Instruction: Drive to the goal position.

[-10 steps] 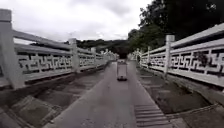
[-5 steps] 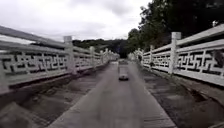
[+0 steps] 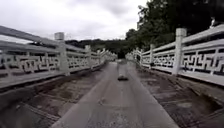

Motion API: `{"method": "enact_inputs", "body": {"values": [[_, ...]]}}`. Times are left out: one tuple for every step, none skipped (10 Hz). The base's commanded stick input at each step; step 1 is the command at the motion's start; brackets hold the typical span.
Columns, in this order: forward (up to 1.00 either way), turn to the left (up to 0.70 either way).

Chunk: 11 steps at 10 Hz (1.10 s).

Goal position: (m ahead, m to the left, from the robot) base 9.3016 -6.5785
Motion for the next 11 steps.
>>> {"method": "enact_inputs", "body": {"values": [[0.65, 0.01], [0.66, 0.01], [0.66, 0.01], [0.66, 0.01], [0.66, 0.01], [0.66, 0.01], [0.65, 0.01], [0.65, 0.01], [0.65, 0.01], [0.65, 0.01], [0.65, 0.01]]}}
